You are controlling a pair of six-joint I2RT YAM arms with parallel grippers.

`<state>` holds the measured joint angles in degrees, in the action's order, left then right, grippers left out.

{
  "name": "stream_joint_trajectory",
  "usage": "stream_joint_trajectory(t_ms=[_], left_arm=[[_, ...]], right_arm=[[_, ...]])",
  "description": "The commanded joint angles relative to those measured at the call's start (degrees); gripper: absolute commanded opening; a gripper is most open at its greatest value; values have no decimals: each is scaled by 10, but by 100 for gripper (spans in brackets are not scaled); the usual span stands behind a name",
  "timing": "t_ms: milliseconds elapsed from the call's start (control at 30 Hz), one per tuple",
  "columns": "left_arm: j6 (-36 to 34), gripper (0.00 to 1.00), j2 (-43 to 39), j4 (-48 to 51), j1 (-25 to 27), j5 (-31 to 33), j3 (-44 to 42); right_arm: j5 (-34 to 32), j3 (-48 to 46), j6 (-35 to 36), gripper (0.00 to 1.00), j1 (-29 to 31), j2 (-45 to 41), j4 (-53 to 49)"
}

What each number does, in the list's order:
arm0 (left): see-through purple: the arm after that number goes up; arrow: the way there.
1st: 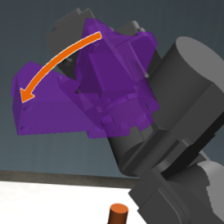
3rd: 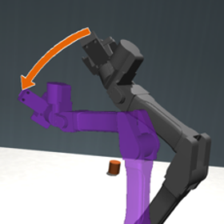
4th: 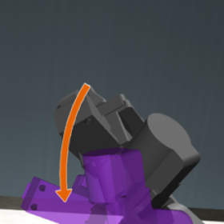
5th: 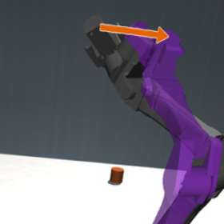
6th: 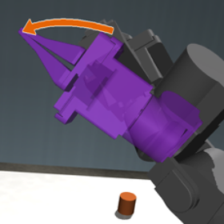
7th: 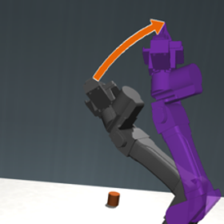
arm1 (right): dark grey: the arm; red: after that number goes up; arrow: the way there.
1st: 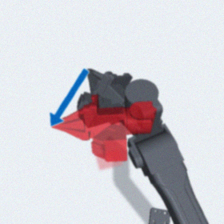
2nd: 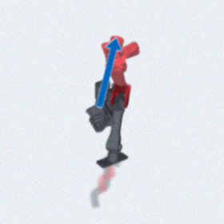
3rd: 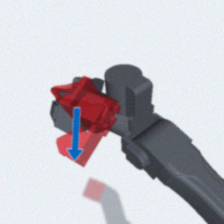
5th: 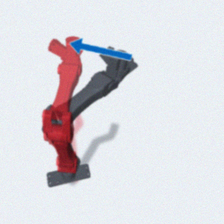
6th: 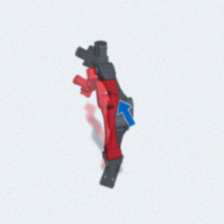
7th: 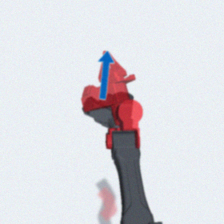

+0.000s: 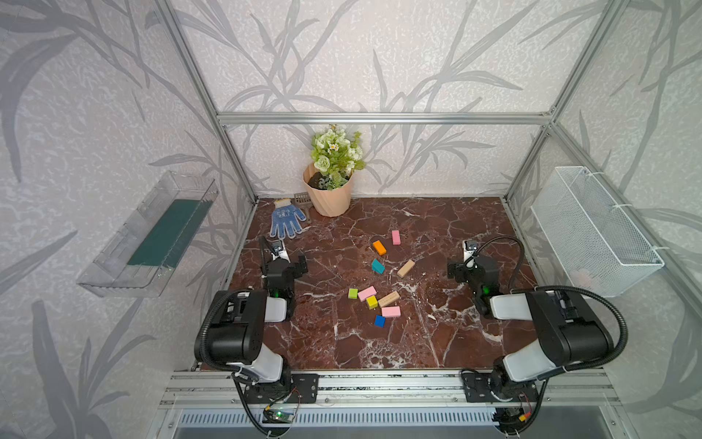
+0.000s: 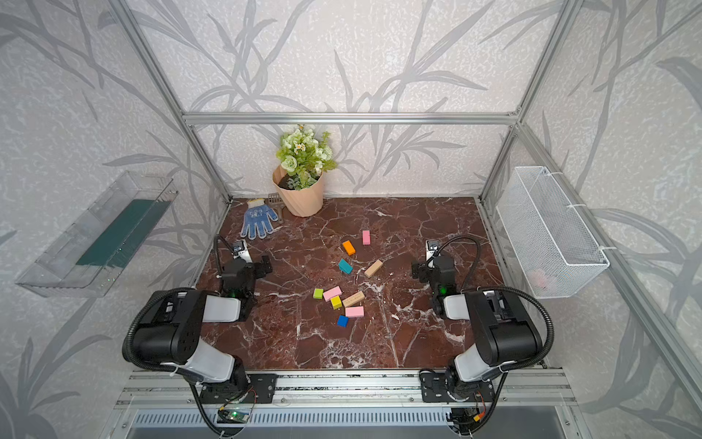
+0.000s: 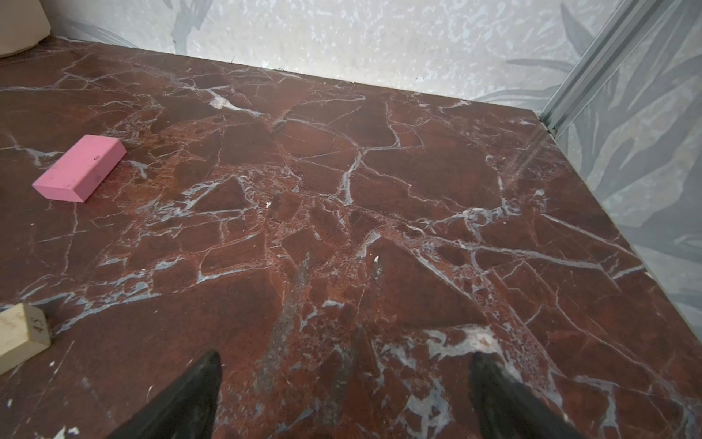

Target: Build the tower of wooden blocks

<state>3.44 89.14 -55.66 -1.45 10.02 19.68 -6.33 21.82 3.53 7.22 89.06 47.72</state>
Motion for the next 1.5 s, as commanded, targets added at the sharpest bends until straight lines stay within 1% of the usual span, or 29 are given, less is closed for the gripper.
stream_joint_trajectory(t_ms=[0,1000,1033,1100,1133,1200,1233,1267,1300,1333,1367,1400,1433,1467], left_arm=[[-11,99,5,2,1,4,12],[-11,99,5,1,1,4,11],[-11,99,4,0,1,4,11],[-16,99,2,-15,5,5,3],[-21,99,-11,-23,10,10,-6],[-39,99,-71,-18,30,41,-29],[-59,99,-118,-7,55,68,-43],[-64,99,-169,26,87,121,-51],[-33,99,-213,68,108,155,-49],[8,99,-271,133,110,136,-44],[39,99,-319,200,111,127,-32],[68,99,-351,259,112,133,-23],[121,99,-380,327,110,144,-9],[144,99,-400,383,109,125,4]], right_arm=[[3,14,5,99,-2,-10,4],[2,13,5,99,-2,-10,5],[1,10,4,99,-2,-11,11],[5,-13,10,99,-1,-28,64],[2,-28,15,99,2,-50,72],[-31,-38,15,99,14,-104,36],[-50,-32,6,99,21,-142,-13],[-65,-15,-25,99,25,-185,-93],[-73,9,-79,99,24,-224,-181],[-50,33,-103,99,23,-265,-259],[-15,37,-115,99,23,-296,-278],[5,26,-150,99,22,-317,-264],[8,10,-215,99,20,-341,-249],[27,-2,-234,99,18,-364,-240]])
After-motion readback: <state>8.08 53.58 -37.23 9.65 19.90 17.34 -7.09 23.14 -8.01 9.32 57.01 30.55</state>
